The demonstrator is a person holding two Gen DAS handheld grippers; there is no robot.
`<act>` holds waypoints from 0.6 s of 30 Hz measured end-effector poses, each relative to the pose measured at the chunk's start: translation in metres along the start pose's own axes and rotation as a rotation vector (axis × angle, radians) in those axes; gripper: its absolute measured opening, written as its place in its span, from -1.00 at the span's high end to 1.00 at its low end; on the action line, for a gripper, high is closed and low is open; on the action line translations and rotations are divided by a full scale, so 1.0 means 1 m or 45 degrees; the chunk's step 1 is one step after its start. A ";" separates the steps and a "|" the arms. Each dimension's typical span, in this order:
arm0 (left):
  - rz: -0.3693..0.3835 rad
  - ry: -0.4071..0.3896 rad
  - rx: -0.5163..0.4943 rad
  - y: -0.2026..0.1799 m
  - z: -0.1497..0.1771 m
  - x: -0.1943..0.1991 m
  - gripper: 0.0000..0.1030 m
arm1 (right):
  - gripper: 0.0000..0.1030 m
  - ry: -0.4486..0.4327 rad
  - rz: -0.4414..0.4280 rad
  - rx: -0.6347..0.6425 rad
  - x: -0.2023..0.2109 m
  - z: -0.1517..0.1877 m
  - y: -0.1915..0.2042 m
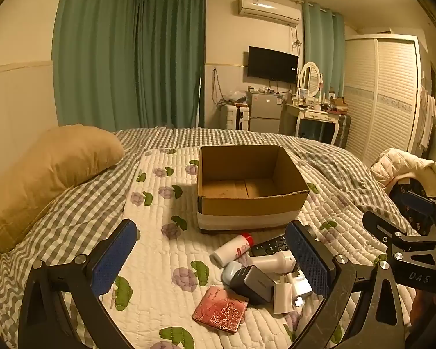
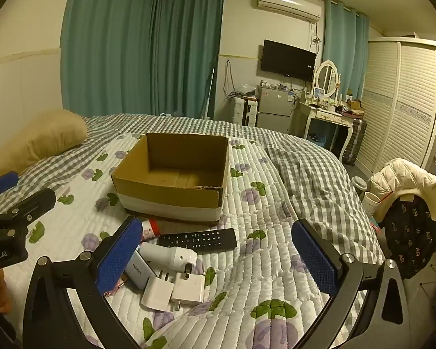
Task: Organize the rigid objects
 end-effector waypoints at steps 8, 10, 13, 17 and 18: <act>0.002 0.018 0.008 0.001 0.004 -0.002 -1.00 | -1.00 0.017 -0.004 -0.005 -0.003 0.002 -0.001; -0.007 0.020 0.002 0.002 0.005 -0.002 -1.00 | -1.00 0.022 -0.004 -0.005 -0.004 0.003 0.000; -0.006 0.022 0.010 0.004 0.006 -0.003 -1.00 | -1.00 0.026 -0.006 -0.003 -0.003 0.005 0.002; -0.005 0.023 0.011 0.004 0.006 -0.003 -1.00 | -1.00 0.033 -0.005 0.004 -0.004 0.007 0.004; -0.005 0.023 0.011 0.004 0.006 -0.003 -1.00 | -1.00 0.034 -0.005 0.005 -0.004 0.008 0.004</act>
Point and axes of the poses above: each gripper's, at about its wrist camera, not at the fingertips, and x roughly against the way its jaws point, y to its left, z to its underside, the point moved 9 cm from there along -x, roughly the way its jaws point, and after that the axes turned 12 degrees about -x, right-handed, at the moved point
